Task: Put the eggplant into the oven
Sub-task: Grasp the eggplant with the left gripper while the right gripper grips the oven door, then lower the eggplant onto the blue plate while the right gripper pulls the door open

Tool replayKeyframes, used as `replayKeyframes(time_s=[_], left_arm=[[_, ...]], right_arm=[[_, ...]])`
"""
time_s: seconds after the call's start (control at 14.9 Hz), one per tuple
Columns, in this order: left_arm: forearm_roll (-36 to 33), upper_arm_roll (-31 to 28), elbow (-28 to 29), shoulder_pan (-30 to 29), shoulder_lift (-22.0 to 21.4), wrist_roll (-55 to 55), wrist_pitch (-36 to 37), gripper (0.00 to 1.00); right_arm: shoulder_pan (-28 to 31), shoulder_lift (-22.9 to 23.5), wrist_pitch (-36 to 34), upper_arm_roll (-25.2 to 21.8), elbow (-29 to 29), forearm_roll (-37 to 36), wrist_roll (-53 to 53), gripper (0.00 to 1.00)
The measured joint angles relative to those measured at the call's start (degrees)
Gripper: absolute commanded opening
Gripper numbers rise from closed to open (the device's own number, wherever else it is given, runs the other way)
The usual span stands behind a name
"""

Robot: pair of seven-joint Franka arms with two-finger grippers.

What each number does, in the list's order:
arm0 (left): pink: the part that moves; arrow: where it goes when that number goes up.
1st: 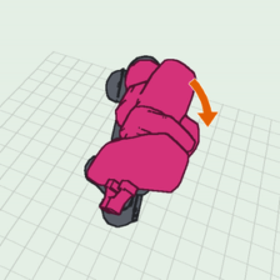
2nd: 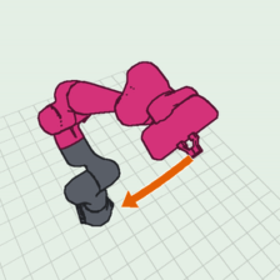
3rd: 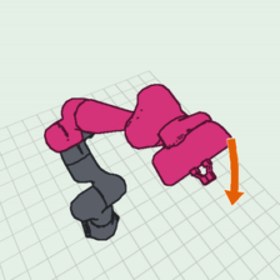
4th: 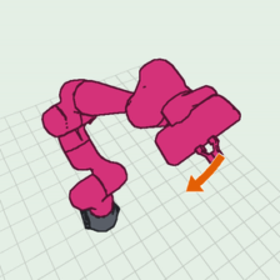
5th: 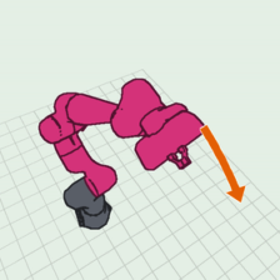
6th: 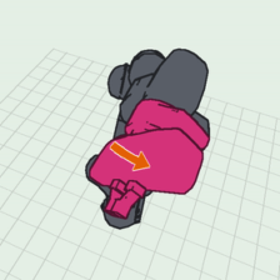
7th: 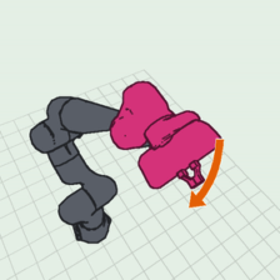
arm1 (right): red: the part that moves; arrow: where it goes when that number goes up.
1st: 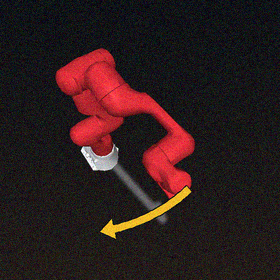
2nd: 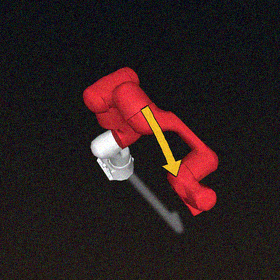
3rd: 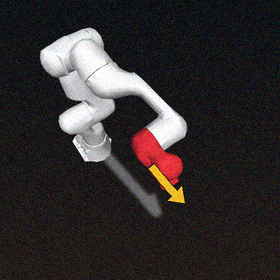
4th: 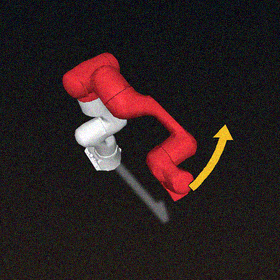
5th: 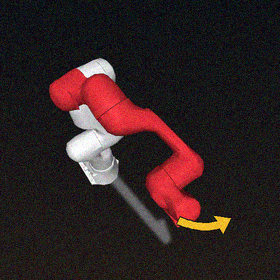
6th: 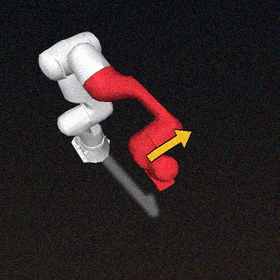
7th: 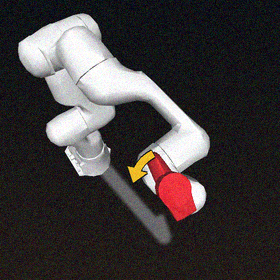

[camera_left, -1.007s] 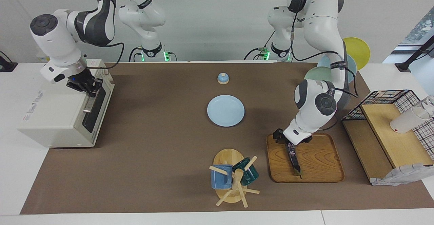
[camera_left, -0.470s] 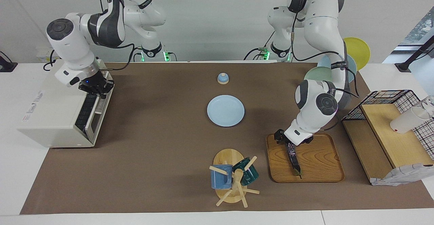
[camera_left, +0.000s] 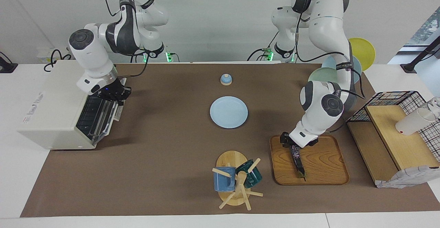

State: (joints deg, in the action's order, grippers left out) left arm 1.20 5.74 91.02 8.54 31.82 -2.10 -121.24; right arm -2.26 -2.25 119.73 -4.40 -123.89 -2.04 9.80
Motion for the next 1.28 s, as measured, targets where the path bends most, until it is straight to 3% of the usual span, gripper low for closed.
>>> replayKeyframes(time_s=[0.13, 0.2, 0.54, 0.87, 1.07, 1.28], left_arm=[[0.00, -0.04, 0.00, 0.00, 0.00, -0.01, -0.09, 0.05], [0.00, -0.10, 0.00, -0.03, 0.00, -0.01, -0.11, 0.00], [0.84, -0.09, -0.62, -0.31, -0.85, -3.21, 0.95, 0.00], [3.48, 0.82, -0.53, 2.00, -10.69, -12.67, 13.18, 0.00], [5.98, 1.03, 3.30, 6.62, -16.30, -20.05, 14.95, 0.00], [6.56, 1.13, 7.44, 12.35, -18.98, -26.01, 14.04, 0.00]], right_arm=[[-0.51, 1.27, 2.67, 0.31, -0.94, 0.55, -0.47, 0.00], [-0.73, 1.99, 3.98, 0.35, -1.23, 0.83, -0.49, 0.00], [-1.96, 4.03, 7.68, 0.35, -2.44, 0.85, -2.87, 0.00], [-2.56, 4.18, 14.10, 0.40, -6.12, 0.88, -3.76, 0.00], [-2.65, 4.26, 15.74, 0.41, -6.95, 0.94, -3.84, 0.00], [-2.64, 4.63, 16.94, 0.38, -7.53, 1.72, -3.91, 0.00]])
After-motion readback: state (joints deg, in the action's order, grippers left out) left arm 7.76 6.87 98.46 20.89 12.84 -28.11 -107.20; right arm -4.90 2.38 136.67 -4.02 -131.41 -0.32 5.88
